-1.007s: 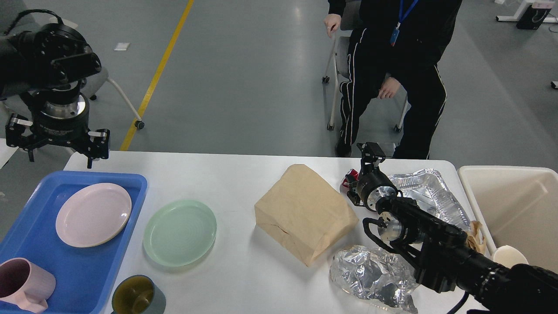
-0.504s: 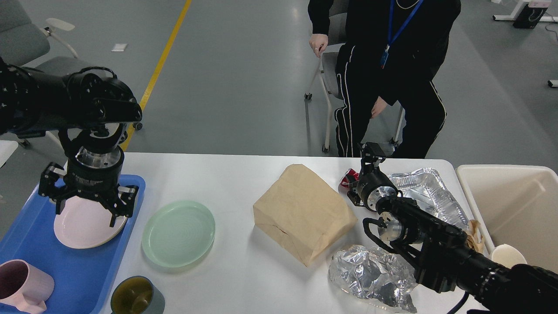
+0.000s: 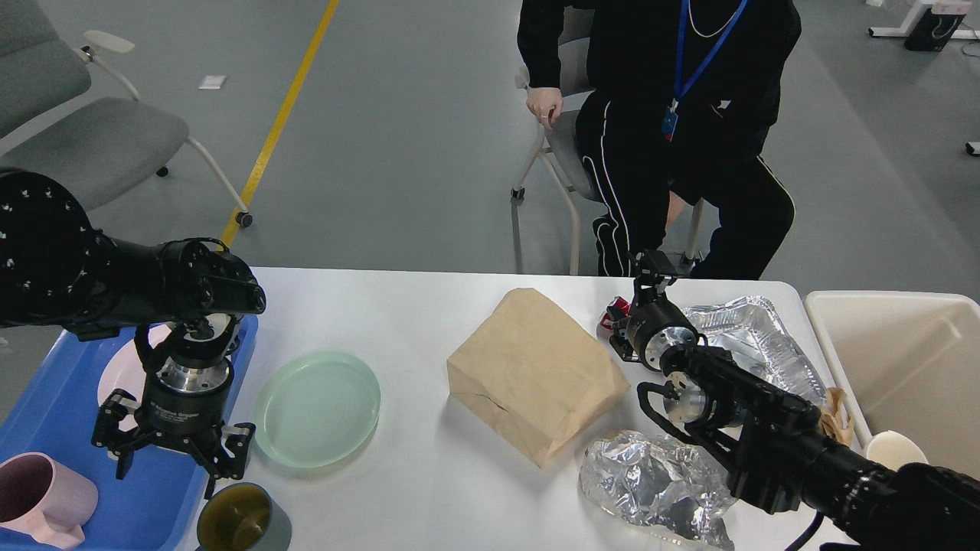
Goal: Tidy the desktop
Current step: 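Lower the left gripper toward the olive-green cup by the tray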
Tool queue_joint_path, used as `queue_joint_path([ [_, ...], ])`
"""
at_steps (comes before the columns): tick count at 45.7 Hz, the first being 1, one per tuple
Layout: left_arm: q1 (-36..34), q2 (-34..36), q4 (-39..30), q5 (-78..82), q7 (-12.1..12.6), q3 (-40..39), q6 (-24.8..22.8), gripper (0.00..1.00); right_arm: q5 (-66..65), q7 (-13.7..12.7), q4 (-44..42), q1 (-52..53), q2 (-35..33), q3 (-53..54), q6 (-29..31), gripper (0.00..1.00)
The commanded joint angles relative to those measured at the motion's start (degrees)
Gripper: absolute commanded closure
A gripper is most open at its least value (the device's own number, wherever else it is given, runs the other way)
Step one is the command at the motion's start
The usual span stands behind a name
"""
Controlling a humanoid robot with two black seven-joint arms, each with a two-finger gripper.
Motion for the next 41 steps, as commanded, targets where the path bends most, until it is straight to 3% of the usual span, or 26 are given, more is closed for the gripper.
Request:
queue_joint_path([
  [1, 1.42, -0.27, 0.21, 0.22, 0.00, -1.87, 0.00, 0.05, -0.03, 0.00, 0.00, 0.00, 0.00, 0.07, 0.00, 0.00],
  [13, 4.05, -4.75, 0.83, 1.98, 0.17, -1.17, 0.00, 0.09, -0.03, 0.00, 0.00, 0.00, 0.00, -0.02, 0.00, 0.00],
  [28, 6.60, -5.11, 2.59, 3.83, 0.09, 0.24, 0.00, 0.10, -0.03, 0.00, 0.00, 0.00, 0.00, -0.02, 0.00, 0.00],
  [41, 8.27, -5.81, 2.85, 3.83, 0.44, 0.15, 0.00, 0.32, -0.03, 0.00, 0.00, 0.00, 0.00, -0.02, 0.00, 0.00],
])
